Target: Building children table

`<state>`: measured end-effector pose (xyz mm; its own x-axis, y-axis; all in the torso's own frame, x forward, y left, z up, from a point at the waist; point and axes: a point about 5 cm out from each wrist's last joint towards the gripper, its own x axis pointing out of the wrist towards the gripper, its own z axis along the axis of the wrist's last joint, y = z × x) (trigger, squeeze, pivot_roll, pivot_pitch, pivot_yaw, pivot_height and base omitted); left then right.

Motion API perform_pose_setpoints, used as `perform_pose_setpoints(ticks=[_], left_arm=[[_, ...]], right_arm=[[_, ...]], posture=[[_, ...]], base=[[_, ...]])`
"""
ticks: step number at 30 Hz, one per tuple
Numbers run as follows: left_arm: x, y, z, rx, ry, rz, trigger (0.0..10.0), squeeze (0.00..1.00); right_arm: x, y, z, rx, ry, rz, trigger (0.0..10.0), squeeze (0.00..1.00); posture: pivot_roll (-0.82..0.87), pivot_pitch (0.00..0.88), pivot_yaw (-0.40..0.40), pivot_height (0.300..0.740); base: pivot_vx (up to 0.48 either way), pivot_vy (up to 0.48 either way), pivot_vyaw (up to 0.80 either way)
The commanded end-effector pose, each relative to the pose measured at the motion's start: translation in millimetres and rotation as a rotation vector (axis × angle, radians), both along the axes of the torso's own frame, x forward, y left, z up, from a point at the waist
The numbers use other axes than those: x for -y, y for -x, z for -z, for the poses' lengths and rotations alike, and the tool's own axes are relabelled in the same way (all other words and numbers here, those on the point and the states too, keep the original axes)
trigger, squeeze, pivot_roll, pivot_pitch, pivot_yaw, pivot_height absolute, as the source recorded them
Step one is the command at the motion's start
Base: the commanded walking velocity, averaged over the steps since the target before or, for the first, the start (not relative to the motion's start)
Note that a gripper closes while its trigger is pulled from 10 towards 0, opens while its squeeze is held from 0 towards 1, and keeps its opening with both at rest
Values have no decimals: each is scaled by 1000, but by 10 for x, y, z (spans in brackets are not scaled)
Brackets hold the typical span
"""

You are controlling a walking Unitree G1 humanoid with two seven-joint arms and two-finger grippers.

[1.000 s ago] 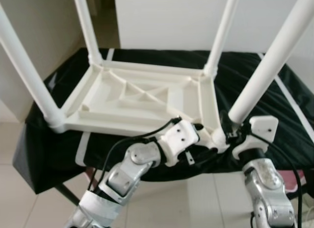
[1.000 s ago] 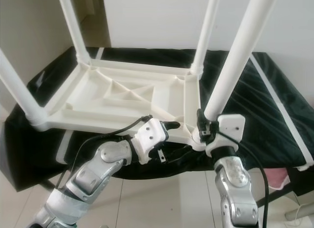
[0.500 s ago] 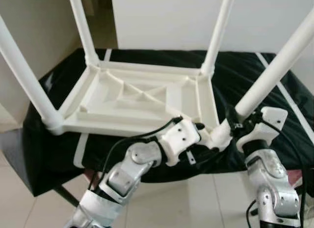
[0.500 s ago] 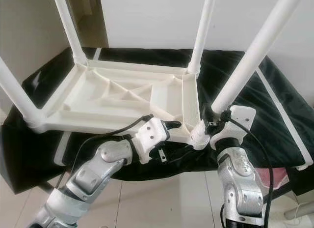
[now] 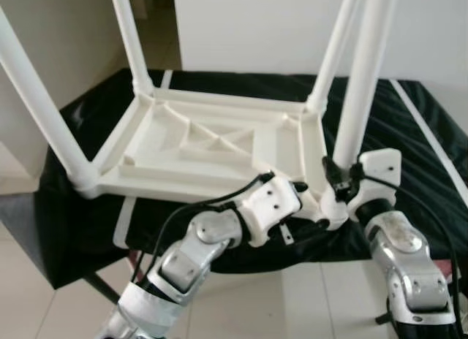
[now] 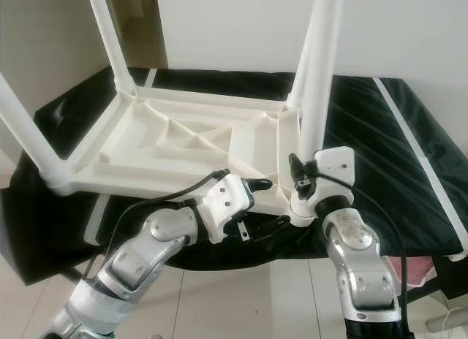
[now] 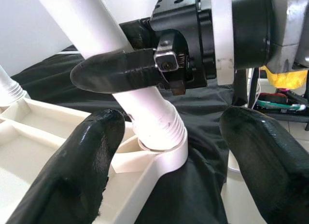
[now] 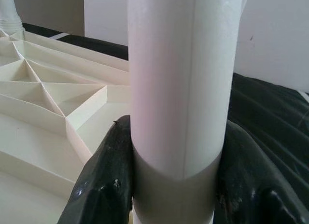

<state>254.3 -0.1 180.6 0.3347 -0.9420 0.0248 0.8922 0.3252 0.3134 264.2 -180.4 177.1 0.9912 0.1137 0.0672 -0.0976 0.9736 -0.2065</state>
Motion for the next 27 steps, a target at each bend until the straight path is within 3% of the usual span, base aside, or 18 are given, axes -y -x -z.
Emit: perform_pose_setpoints(ticks=[1, 9, 14, 22, 27], left_arm=[[26, 37, -16, 0, -11, 45, 10000, 0], [14, 45, -25, 0, -10, 41, 10000, 0], [17, 41, -35, 2, -11, 45, 10000, 0], [18, 50, -39, 1, -14, 52, 10000, 0], [18, 49, -40, 1, -15, 53, 10000, 0]], right_arm=[[54, 49, 393, -189, 6, 24, 10000, 0], [-3, 221, 413, -85, -44, -59, 10000, 0], [78, 361, 413, 25, -179, -8, 10000, 0], [140, 437, 513, 22, -272, 41, 10000, 0], [148, 431, 542, 15, -265, 45, 10000, 0]], posture=[[-48, 71, -21, 740], [-49, 75, -19, 740], [-53, 77, -13, 740], [-56, 80, -4, 740], [-57, 80, -1, 740]], base=[[0, 0, 0], [0, 0, 0], [0, 0, 0], [0, 0, 0], [0, 0, 0]])
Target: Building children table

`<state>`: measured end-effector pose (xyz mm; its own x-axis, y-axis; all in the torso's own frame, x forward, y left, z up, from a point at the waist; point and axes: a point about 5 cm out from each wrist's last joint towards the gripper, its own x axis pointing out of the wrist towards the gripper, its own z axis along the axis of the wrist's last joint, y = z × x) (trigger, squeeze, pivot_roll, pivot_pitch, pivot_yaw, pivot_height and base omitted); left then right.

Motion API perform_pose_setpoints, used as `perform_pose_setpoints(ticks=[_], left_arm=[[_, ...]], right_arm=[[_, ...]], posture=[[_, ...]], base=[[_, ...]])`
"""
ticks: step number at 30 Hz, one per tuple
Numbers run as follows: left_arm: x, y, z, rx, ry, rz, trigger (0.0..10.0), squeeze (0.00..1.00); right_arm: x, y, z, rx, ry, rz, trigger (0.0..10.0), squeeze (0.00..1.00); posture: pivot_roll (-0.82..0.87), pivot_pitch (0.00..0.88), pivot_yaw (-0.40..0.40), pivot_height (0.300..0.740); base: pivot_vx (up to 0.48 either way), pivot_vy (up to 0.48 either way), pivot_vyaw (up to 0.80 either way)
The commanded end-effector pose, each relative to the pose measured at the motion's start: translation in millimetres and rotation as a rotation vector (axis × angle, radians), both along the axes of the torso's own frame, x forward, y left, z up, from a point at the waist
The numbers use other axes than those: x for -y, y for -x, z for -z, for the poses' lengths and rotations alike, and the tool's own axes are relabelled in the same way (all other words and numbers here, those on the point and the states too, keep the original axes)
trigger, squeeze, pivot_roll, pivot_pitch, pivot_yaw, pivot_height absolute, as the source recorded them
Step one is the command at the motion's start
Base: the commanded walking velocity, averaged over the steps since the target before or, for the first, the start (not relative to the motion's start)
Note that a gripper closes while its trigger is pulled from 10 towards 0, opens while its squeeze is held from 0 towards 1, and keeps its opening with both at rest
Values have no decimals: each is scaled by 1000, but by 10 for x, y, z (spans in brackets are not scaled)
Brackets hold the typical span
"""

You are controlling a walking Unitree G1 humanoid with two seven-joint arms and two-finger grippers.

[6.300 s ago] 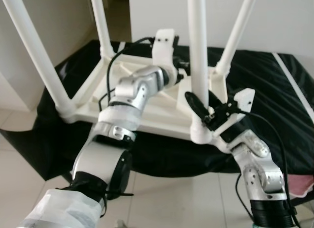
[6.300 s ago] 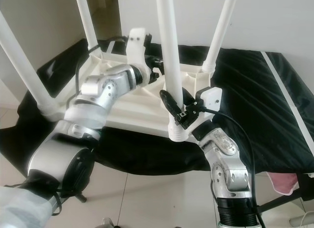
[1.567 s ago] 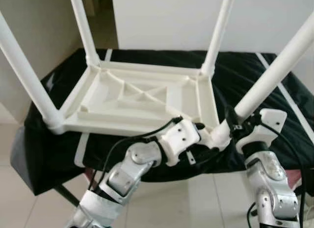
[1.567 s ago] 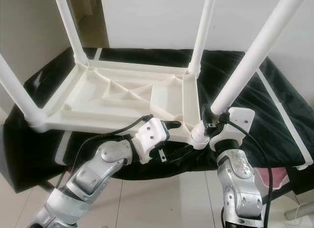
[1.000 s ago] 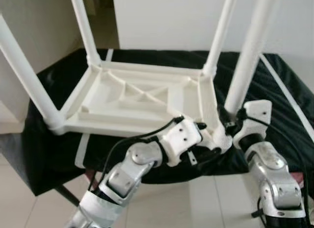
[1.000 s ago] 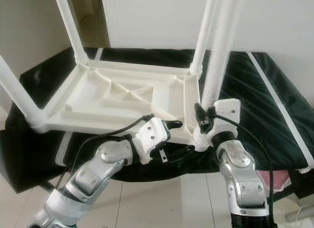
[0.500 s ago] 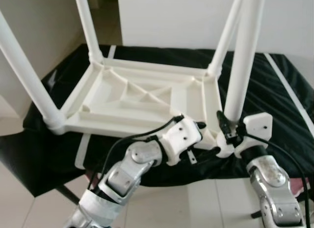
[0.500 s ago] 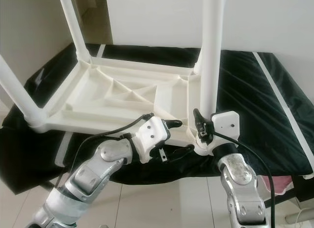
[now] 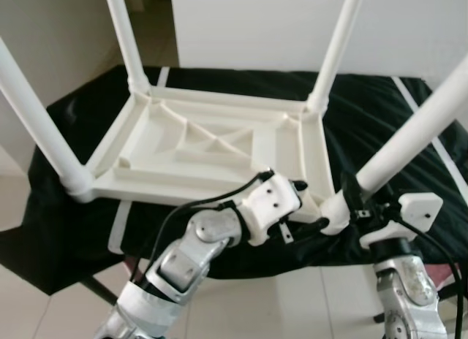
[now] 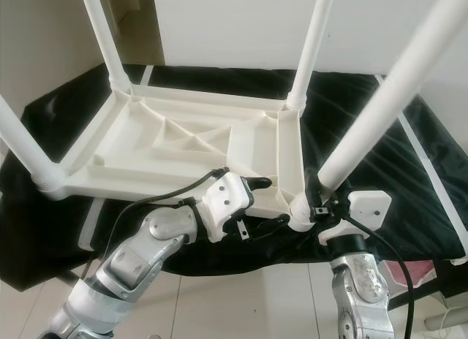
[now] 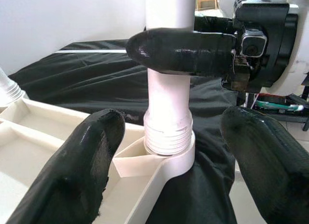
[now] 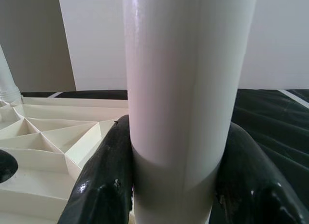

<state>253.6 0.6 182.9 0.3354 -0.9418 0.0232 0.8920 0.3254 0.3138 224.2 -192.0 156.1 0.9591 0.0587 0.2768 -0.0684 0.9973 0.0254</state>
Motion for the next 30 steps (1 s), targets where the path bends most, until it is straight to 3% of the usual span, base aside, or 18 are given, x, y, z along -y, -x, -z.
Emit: perform_pose_setpoints(ticks=[1, 5, 12, 16, 17, 24, 30], left_arm=[[26, 42, -17, 1, -14, 55, 10000, 0], [23, 43, -21, 1, -14, 53, 10000, 0], [22, 44, -21, 1, -13, 53, 10000, 0], [24, 46, -20, -1, -13, 53, 10000, 0], [25, 44, -23, -1, -12, 53, 10000, 0], [20, 38, -28, 1, -12, 49, 10000, 0], [9, 38, -39, 1, -9, 45, 10000, 0]], right_arm=[[30, 19, 332, -173, -15, 7, 10000, 0], [50, -57, 373, -241, -29, 26, 10000, 0], [41, -98, 361, -261, -15, 13, 10000, 0], [28, -132, 321, -246, 28, -56, 10000, 0], [48, -154, 308, -237, 91, -131, 10000, 0], [33, -151, 292, -215, 106, -175, 10000, 0], [-6, -46, 287, -170, 109, -271, 10000, 0]], posture=[[-57, 81, -2, 740], [-51, 82, -4, 740], [-52, 82, -4, 740], [-55, 83, -3, 740], [-52, 81, -5, 740], [-44, 80, -8, 740], [-48, 81, 2, 740]], base=[[0, 0, 0], [0, 0, 0], [0, 0, 0], [0, 0, 0], [0, 0, 0], [0, 0, 0], [0, 0, 0]])
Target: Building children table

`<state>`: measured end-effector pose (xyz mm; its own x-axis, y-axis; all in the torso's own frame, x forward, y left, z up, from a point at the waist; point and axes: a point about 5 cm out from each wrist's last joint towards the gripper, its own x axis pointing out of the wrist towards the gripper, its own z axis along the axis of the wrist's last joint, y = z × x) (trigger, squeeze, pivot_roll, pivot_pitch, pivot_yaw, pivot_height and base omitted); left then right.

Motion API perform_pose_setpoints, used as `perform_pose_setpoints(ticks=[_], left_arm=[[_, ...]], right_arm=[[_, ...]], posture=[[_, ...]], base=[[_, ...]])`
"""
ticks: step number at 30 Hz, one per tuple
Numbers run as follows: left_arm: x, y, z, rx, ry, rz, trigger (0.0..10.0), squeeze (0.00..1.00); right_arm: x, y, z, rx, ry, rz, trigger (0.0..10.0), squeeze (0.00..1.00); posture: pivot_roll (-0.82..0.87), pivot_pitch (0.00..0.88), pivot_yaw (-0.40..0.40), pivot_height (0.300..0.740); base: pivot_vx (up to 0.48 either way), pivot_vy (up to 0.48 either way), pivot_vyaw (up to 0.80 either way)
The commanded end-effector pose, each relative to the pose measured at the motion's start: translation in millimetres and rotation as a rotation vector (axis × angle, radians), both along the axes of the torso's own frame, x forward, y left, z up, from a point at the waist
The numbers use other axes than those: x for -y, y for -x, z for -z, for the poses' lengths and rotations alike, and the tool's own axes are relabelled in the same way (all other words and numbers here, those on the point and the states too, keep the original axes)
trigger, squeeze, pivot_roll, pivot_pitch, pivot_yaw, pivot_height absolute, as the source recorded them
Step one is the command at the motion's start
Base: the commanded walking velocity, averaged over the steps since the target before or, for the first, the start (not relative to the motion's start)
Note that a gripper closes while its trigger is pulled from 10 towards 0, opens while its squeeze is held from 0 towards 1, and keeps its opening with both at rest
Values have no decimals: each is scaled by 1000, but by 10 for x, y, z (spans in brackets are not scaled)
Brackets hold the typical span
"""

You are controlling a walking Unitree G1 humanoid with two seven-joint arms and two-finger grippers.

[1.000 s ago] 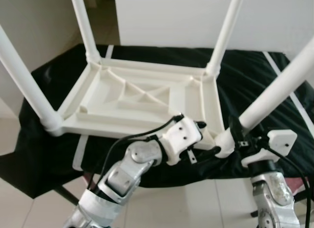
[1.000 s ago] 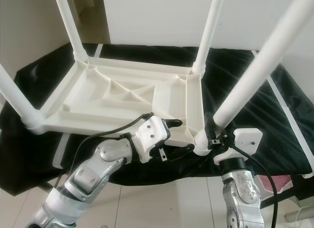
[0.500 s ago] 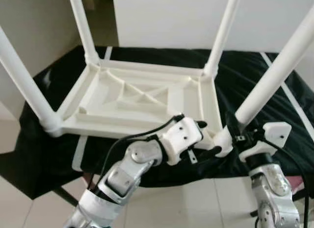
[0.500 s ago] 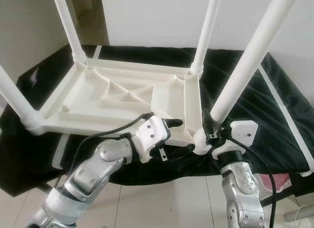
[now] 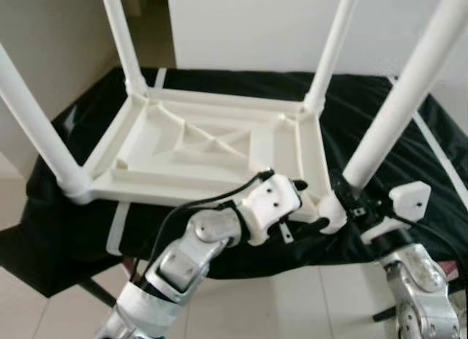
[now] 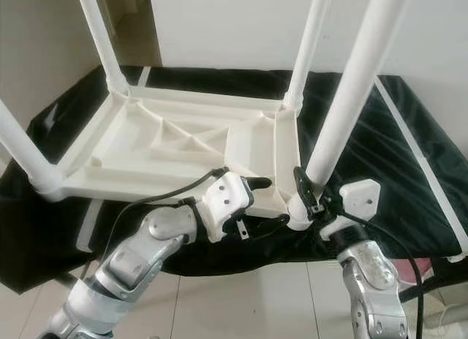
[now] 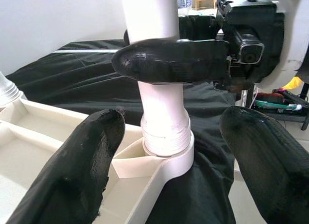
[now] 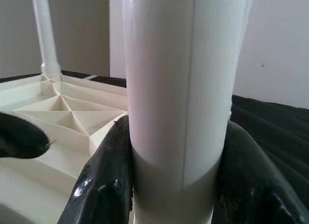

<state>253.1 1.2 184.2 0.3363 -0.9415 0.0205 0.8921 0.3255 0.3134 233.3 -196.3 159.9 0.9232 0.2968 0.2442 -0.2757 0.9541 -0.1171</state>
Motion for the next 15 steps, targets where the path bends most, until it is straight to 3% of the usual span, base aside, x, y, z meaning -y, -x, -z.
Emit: perform_pose_setpoints(ticks=[1, 3, 9, 12, 15], left_arm=[[15, 34, -27, 2, -7, 46, 10000, 0], [17, 32, -33, 0, -7, 51, 10000, 0], [29, 32, -41, -1, -5, 59, 10000, 0], [30, 30, -49, -1, -7, 66, 10000, 0], [26, 27, -50, -1, -7, 65, 10000, 0]], right_arm=[[-49, 44, 325, -170, -20, -48, 10000, 0], [53, 49, 402, -217, 2, -129, 10000, 0], [133, 10, 433, -247, 29, -198, 10000, 0], [204, -109, 423, -277, 34, -293, 10000, 0], [221, -139, 416, -281, 41, -310, 10000, 0]], posture=[[-48, 81, 2, 740], [-61, 85, 20, 740], [-62, 84, 25, 740], [-57, 85, 35, 740], [-57, 83, 37, 740]], base=[[0, 0, 0], [0, 0, 0], [0, 0, 0], [0, 0, 0], [0, 0, 0]])
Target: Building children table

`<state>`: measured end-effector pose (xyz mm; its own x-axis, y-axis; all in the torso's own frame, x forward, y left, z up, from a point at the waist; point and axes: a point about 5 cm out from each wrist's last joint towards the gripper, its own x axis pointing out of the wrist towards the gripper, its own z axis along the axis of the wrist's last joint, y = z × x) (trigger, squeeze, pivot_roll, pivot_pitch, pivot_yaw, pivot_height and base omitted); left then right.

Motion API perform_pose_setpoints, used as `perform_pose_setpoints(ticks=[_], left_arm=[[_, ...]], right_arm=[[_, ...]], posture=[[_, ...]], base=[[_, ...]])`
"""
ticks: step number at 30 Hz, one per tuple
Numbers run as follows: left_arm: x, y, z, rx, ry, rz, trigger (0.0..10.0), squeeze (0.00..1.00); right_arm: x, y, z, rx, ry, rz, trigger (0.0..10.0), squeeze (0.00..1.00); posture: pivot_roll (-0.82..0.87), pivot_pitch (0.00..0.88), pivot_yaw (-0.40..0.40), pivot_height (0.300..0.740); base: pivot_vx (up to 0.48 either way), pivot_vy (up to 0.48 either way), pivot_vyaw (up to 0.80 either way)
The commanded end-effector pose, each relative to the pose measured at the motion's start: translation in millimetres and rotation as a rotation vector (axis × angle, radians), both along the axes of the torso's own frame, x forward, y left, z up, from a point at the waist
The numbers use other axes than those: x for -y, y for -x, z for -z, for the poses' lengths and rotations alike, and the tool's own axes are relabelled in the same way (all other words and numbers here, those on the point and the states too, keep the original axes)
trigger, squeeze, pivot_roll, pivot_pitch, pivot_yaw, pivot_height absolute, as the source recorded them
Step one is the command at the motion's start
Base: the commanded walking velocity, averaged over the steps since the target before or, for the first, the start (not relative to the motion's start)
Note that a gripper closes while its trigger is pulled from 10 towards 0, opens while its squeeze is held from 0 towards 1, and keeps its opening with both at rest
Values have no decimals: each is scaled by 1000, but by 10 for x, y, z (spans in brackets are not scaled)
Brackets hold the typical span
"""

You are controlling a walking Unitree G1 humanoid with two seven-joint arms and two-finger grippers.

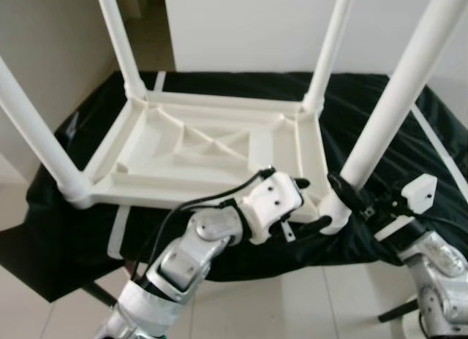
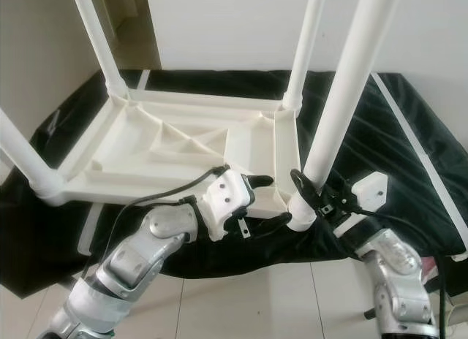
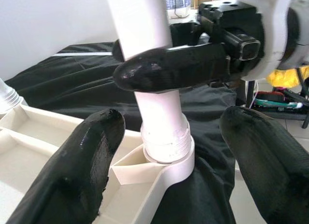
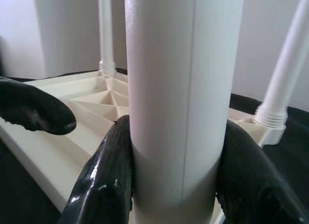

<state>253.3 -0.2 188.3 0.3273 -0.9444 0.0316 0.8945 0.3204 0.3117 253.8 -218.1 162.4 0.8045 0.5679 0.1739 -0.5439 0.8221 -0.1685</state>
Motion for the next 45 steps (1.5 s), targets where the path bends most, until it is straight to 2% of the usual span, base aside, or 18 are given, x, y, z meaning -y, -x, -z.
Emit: perform_pose_setpoints(ticks=[1, 9, 18, 22, 26, 30, 37, 41, 45], left_arm=[[12, 30, -11, -2, -18, 56, 10000, 0], [14, 27, -23, -1, -17, 55, 10000, 0], [16, 29, -37, -2, -15, 57, 10000, 0], [14, 29, -38, -1, -16, 57, 10000, 0], [11, 29, -38, -1, -16, 52, 10000, 0], [11, 31, -39, -2, -16, 49, 10000, 0], [17, 34, -37, -1, -15, 52, 10000, 0], [37, 38, -34, -1, -11, 57, 10000, 0], [44, 38, -35, -1, -9, 57, 10000, 0]], right_arm=[[33, 33, 431, -250, -6, -24, 10000, 0], [166, -68, 392, -256, 27, -74, 10000, 0], [276, -87, 405, -300, 87, -183, 10000, 0], [287, -95, 400, -293, 70, -175, 10000, 0], [267, -90, 420, -278, 56, -112, 10000, 0], [277, -119, 429, -250, -20, 70, 10000, 0], [285, -86, 419, -221, -41, 148, 10000, 0], [262, -24, 417, -174, -69, 268, 10000, 0], [243, -3, 395, -145, -72, 307, 10000, 0]], posture=[[-53, 83, 36, 740], [-51, 81, 40, 740], [-50, 81, 48, 740], [-46, 81, 45, 740], [-42, 83, 39, 740], [-46, 81, 37, 740], [-53, 75, 29, 740], [-63, 69, 20, 740], [-66, 67, 17, 740]], base=[[0, 0, 0], [0, 0, 0], [0, 0, 0], [0, 0, 0], [0, 0, 0], [0, 0, 0], [0, 0, 0], [0, 0, 0], [0, 0, 0]])
